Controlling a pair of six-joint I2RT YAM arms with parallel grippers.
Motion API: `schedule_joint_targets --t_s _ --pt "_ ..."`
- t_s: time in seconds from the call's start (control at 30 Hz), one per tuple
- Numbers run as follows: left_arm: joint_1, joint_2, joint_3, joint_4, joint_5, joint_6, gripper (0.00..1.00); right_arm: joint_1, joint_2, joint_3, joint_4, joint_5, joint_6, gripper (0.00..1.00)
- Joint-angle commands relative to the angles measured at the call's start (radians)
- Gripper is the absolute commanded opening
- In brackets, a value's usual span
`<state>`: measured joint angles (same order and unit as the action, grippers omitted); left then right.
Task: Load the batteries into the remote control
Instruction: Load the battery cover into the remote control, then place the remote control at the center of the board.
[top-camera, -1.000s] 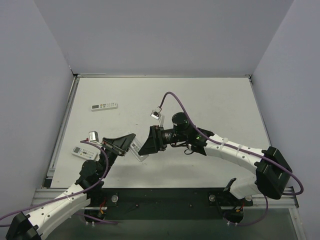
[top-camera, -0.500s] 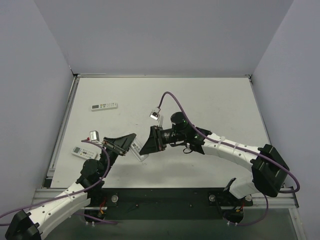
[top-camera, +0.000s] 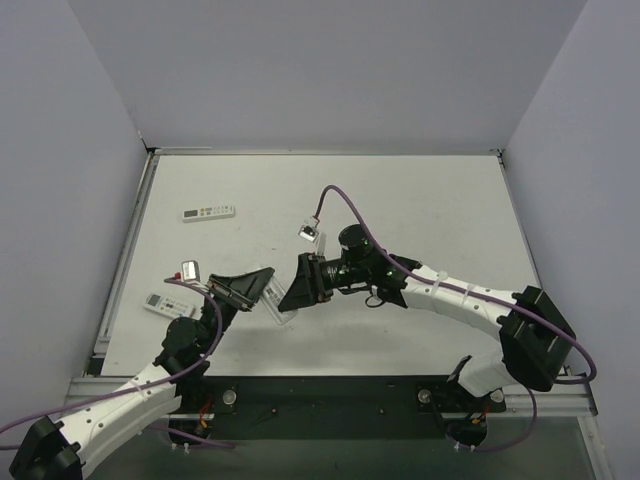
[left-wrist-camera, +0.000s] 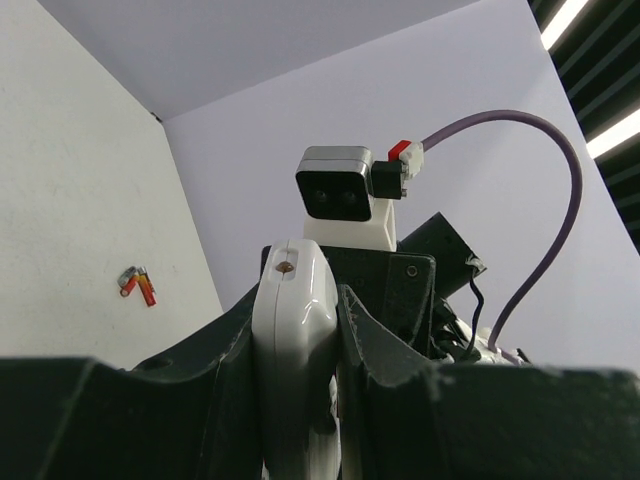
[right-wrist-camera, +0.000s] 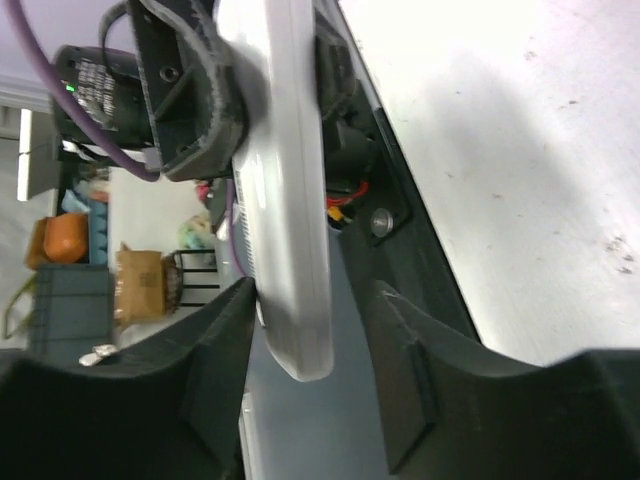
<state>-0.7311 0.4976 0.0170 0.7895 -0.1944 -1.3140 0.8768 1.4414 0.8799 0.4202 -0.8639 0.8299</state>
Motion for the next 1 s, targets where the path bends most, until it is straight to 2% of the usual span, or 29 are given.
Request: schedule_joint_targets --t_s 0.0,0.1,0.2,0.3,0.33,0.53,0.77,0.97 --pt "-0.007 -0.033 -0.043 -0.008 0.035 0.051 0.0 0.004 -0.096 0.051 -0.127 0.084 -0.144 0.52" --pt "-0.005 -0.057 -0.026 -0.102 0.026 0.09 0.0 0.007 -0.142 0.064 -0.195 0.141 -0.214 0.63" --pt "-0.007 -0.065 -0.022 -0.165 0.02 0.116 0.0 0.037 -0.17 0.1 -0.314 0.257 -0.329 0.69" --pt "-0.007 -0.05 0.011 -0.203 0.015 0.13 0.0 0.094 -0.159 0.154 -0.415 0.35 -0.4 0.7" --pt "-0.007 -0.047 0.017 -0.211 0.015 0.131 0.0 0.108 -0.156 0.168 -0.473 0.423 -0.435 0.7" --pt "-0.007 0.01 0.08 -0.314 0.026 0.131 0.0 0.228 -0.076 0.269 -0.606 0.692 -0.549 0.71" --pt "-0.008 0.024 0.089 -0.302 0.029 0.124 0.0 0.28 0.026 0.317 -0.624 0.799 -0.558 0.72" --pt "-0.008 0.022 0.086 -0.288 0.029 0.122 0.0 0.297 0.102 0.33 -0.591 0.801 -0.519 0.72"
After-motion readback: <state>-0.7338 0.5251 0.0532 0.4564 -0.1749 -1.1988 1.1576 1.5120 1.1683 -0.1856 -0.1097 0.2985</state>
